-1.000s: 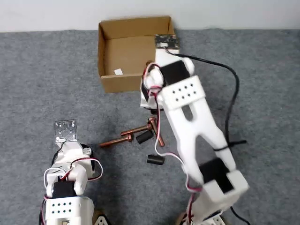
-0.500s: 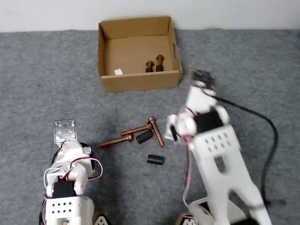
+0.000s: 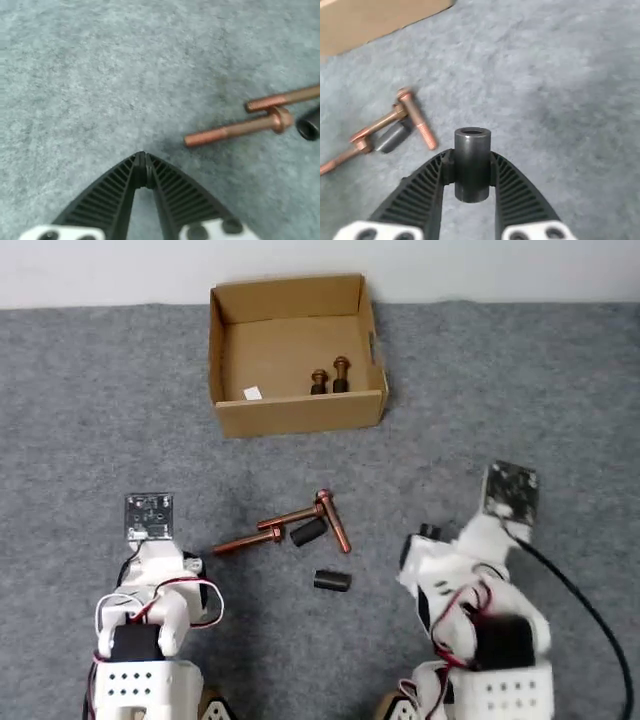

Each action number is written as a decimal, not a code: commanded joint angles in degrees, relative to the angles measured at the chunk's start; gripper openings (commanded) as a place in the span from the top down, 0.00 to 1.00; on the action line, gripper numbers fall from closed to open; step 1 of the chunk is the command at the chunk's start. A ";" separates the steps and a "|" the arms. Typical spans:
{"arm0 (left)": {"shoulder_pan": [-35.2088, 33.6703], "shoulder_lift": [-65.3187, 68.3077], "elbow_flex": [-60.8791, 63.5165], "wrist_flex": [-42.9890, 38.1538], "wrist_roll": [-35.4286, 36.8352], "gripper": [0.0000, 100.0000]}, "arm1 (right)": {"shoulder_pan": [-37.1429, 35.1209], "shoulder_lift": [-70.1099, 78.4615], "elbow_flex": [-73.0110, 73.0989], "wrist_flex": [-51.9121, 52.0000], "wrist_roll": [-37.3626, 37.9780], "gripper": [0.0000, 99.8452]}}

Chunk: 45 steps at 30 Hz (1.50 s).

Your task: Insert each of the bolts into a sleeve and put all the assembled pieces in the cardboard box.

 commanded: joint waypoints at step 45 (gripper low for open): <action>13.10 87.74 -78.73 30.86 -39.56 0.85 | 6.55 -22.20 8.53 3.12 4.84 0.99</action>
